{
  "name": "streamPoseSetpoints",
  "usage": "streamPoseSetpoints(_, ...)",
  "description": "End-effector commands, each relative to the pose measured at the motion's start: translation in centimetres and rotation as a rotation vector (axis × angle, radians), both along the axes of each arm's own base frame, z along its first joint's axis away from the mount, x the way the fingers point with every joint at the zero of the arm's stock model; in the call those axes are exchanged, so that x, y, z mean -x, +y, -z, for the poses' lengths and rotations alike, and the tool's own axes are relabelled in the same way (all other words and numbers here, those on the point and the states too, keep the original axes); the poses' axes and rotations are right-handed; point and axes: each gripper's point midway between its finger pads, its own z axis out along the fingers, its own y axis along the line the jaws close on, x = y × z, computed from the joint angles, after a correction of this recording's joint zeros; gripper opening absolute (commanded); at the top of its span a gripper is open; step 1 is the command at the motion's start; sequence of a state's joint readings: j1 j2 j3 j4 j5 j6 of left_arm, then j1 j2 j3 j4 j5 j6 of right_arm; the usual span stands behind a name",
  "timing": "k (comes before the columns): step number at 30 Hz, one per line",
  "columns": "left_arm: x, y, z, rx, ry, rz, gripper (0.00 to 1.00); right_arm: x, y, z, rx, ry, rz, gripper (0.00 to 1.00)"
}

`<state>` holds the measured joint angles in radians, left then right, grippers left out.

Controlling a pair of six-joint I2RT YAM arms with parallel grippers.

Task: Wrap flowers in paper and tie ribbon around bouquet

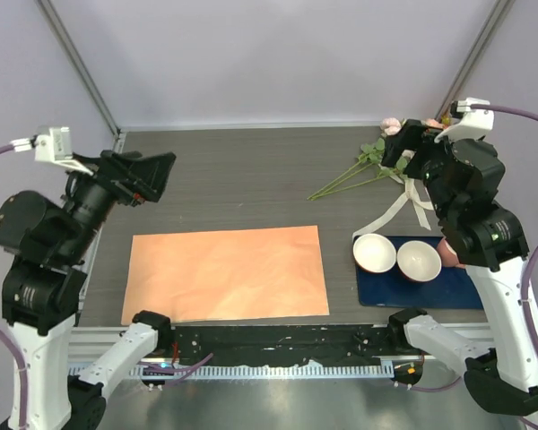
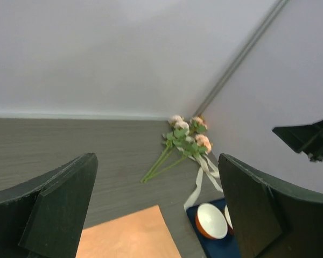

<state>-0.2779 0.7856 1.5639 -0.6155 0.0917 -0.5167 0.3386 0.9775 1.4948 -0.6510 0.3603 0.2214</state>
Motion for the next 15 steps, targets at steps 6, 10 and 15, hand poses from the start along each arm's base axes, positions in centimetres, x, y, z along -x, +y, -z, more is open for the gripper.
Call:
streamPoseSetpoints(6,-5.0,-8.7,11.2,0.029,0.389,0.417,1.0,-4.0,11.1,14.0,-0.068,0.37,-0.362,0.98)
streamPoseSetpoints(10,-6.4,-11.4,22.8,0.129,0.715,0.502,0.78,0.2,20.0,23.3,-0.079,0.591,-0.652,0.98)
streamPoseSetpoints(15,-4.3,-12.9,32.9,0.087,0.883,0.39,0.7,4.6,20.2,30.5,-0.169,0.706,-0.687,0.98)
